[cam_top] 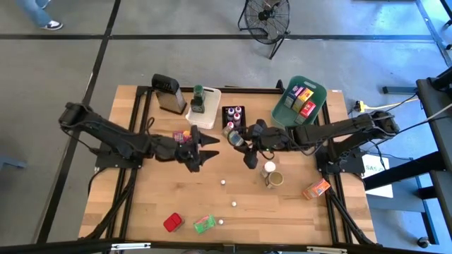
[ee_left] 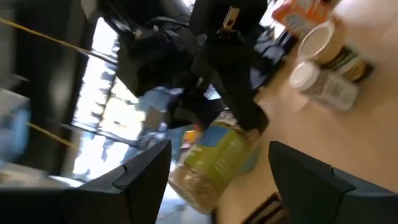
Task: Pick & Place Kitchen Items
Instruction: Adjust the black seasoning bottle in the white bin
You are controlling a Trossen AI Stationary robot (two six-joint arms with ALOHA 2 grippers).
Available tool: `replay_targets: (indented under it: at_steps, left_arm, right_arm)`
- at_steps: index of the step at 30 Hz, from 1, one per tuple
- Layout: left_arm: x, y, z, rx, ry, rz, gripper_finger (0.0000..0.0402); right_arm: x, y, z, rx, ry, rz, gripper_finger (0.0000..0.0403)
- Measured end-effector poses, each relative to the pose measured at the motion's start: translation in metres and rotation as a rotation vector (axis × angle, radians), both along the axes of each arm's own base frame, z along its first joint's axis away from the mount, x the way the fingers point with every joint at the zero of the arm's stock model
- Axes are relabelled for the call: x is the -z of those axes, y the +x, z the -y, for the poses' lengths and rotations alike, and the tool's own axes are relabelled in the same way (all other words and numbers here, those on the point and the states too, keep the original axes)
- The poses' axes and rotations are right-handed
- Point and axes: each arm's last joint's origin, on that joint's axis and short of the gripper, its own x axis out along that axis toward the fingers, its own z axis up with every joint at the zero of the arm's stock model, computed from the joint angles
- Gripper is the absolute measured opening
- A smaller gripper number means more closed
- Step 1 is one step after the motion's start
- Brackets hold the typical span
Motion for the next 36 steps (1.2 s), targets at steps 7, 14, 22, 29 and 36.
replay_targets:
  at_steps: [7, 14, 22, 29, 36]
  left_arm:
    - [0.01, 0.005, 0.011, -0.014, 0.098, -0.04, 0.0266]
    - [0.011, 0.005, 0.011, -0.008, 0.177, -0.07, 0.0265]
    - [0.017, 0.022, 0.006, -0.099, 0.436, -0.094, 0.0265]
    - [0.024, 0.051, 0.006, -0.238, 0.627, -0.207, 0.0265]
    - [0.027, 0.068, 0.004, -0.337, 0.661, -0.268, 0.0266]
  right_arm:
    - [0.0, 0.0, 0.002, 0.003, 0.0, 0.0, 0.0206]
    - [0.0, 0.0, 0.002, 0.002, -0.002, 0.0, 0.0206]
    - [-0.001, 0.001, 0.002, 0.003, -0.001, 0.008, 0.0206]
    - [-0.001, 0.001, 0.002, 0.003, 0.0, 0.011, 0.0207]
    - [-0.001, 0.001, 0.002, 0.01, -0.004, 0.007, 0.0207]
